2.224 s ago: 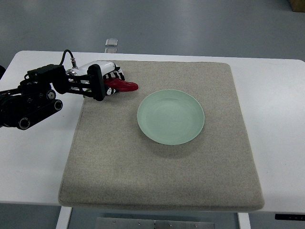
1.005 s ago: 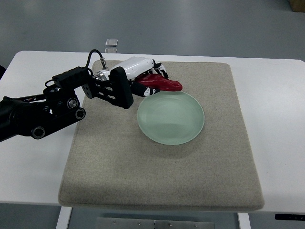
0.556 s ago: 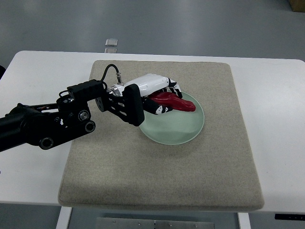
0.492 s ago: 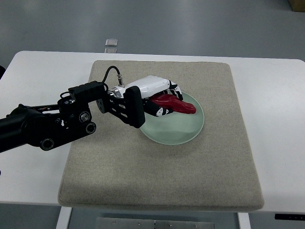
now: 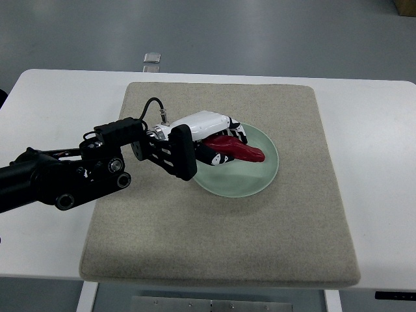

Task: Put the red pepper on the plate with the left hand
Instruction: 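Carry the held pepper with the left hand over the green plate, then open the left hand to release the pepper onto the plate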

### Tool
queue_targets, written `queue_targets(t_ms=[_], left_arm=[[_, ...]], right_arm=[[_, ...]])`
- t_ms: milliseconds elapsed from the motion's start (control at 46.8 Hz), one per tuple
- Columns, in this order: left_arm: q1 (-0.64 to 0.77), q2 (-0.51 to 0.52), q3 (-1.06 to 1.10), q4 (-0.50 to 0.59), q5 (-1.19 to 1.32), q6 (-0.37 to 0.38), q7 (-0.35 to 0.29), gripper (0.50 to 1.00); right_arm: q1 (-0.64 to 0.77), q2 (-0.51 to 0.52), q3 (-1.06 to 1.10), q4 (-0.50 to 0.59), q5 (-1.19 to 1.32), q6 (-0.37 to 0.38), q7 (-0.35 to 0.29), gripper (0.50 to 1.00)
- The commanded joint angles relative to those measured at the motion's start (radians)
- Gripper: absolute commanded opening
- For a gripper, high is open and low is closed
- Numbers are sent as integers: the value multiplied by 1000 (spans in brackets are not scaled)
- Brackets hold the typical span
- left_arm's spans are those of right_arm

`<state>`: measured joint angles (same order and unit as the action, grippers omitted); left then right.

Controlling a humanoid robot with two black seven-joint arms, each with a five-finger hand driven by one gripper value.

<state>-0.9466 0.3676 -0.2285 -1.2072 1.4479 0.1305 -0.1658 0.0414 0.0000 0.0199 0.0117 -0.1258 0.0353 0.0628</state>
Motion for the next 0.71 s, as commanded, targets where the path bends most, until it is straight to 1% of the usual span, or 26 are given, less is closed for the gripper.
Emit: queue_targets(t_ms=[0, 43, 107, 128, 171, 278, 321, 492, 535, 556, 599, 641, 684], left_arm=[[0, 1, -2, -2, -1, 3, 0, 745], [0, 1, -2, 0, -1, 3, 0, 769], [3, 1, -2, -2, -1, 3, 0, 776], [5, -1, -2, -2, -1, 1, 0, 793], [5, -1, -2, -2, -3, 3, 0, 846], [6, -1, -2, -3, -4, 3, 0, 859], [6, -1, -3, -3, -4, 3, 0, 876], [11, -1, -14, -3, -18, 8, 0, 891], [11, -1, -17, -3, -21, 14, 0, 930], [11, -1, -21, -3, -21, 17, 0, 938], [9, -2, -28, -3, -24, 21, 2, 943], [9, -2, -40, -3, -34, 27, 2, 962], [9, 1, -54, -3, -55, 37, 2, 964]], right_arm=[[0, 0, 0, 1, 0, 0, 0, 928], [0, 0, 0, 1, 0, 0, 0, 928], [0, 0, 0, 1, 0, 0, 0, 928], [0, 0, 0, 1, 0, 0, 0, 928], [0, 0, 0, 1, 0, 0, 0, 928], [0, 0, 0, 1, 0, 0, 0, 928], [0, 0, 0, 1, 0, 0, 0, 928], [0, 0, 0, -1, 0, 0, 0, 928], [0, 0, 0, 1, 0, 0, -1, 928], [0, 0, 0, 1, 0, 0, 0, 928], [0, 0, 0, -1, 0, 0, 0, 928], [0, 0, 0, 1, 0, 0, 0, 928], [0, 0, 0, -1, 0, 0, 0, 928]])
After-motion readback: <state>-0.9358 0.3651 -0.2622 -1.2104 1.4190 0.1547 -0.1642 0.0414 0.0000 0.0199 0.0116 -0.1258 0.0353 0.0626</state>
